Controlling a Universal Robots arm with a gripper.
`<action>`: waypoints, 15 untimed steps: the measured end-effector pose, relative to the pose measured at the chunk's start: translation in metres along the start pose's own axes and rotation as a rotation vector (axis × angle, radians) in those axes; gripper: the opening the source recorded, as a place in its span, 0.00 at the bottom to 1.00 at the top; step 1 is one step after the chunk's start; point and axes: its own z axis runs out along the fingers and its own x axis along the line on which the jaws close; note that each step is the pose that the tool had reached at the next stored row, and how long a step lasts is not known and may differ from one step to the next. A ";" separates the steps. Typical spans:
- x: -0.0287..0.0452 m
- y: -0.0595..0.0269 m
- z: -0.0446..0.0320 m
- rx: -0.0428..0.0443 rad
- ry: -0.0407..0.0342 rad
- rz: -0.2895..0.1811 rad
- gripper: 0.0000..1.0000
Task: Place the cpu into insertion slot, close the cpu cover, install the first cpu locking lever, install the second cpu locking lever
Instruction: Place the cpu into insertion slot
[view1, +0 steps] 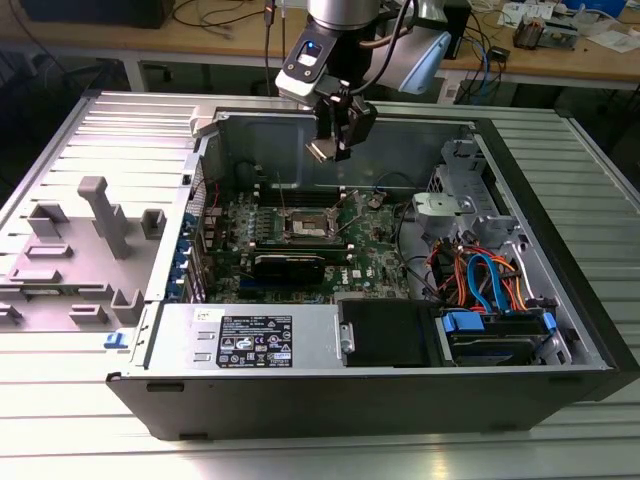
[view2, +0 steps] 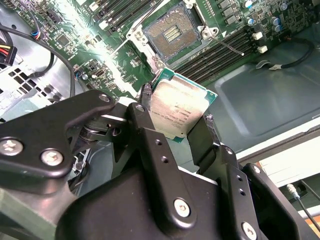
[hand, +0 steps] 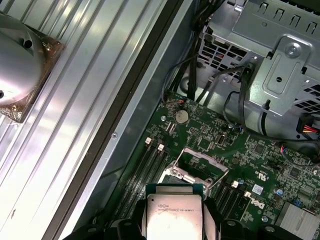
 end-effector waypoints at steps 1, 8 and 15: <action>0.0000 0.0000 0.0000 0.0000 0.0000 0.000 0.54; 0.0000 0.0000 0.0005 -0.0005 -0.0006 0.010 0.54; -0.0001 -0.0001 0.0012 -0.0014 -0.0028 0.060 0.54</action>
